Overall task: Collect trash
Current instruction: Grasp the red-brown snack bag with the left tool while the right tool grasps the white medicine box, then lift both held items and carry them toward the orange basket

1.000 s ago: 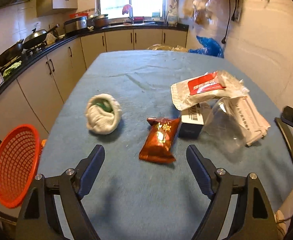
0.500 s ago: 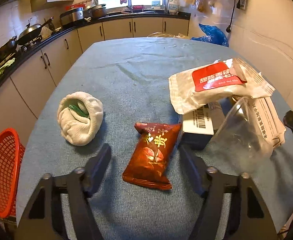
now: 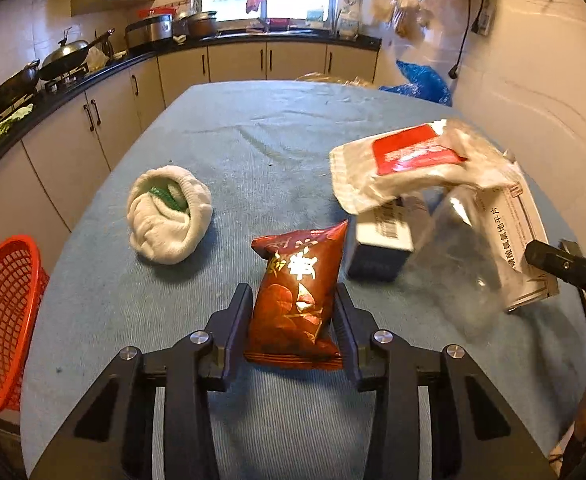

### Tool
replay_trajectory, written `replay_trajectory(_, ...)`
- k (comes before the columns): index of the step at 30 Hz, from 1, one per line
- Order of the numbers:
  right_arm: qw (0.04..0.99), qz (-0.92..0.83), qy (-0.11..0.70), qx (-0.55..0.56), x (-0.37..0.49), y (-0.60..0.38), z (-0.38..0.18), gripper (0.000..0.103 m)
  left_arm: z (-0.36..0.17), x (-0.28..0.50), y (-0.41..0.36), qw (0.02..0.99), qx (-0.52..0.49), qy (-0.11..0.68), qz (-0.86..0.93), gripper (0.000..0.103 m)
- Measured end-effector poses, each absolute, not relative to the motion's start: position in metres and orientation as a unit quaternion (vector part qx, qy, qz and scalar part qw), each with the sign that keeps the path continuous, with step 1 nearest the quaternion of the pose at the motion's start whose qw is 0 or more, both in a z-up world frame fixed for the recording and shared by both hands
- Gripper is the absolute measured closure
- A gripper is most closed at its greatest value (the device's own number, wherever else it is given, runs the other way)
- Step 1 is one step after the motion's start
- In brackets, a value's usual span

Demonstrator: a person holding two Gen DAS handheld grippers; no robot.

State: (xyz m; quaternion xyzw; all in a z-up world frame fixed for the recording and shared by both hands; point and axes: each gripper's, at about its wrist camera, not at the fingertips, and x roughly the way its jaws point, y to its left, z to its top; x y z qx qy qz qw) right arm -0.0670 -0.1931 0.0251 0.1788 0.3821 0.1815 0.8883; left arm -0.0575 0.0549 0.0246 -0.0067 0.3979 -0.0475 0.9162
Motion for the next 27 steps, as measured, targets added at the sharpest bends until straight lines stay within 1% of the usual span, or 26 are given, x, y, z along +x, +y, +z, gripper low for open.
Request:
replay_trajectory(10,0.912,0.18,0.324,0.173,-0.121,-0.195,0.058,0.088,0.039,-0.103,0.062,0.931,-0.02,0.361,-0.054,0.064)
replay_trajectory(22,0.918,0.204,0.305,0.152,-0.151,-0.173,0.08,0.088,0.047,-0.127,0.065,0.935,-0.021,0.352,-0.047,0.064)
replay_trajectory(27,0.914,0.22,0.309,0.147,-0.161,-0.163,0.082,0.088,0.049,-0.138,0.067,0.934,-0.021,0.353,-0.047,0.064)
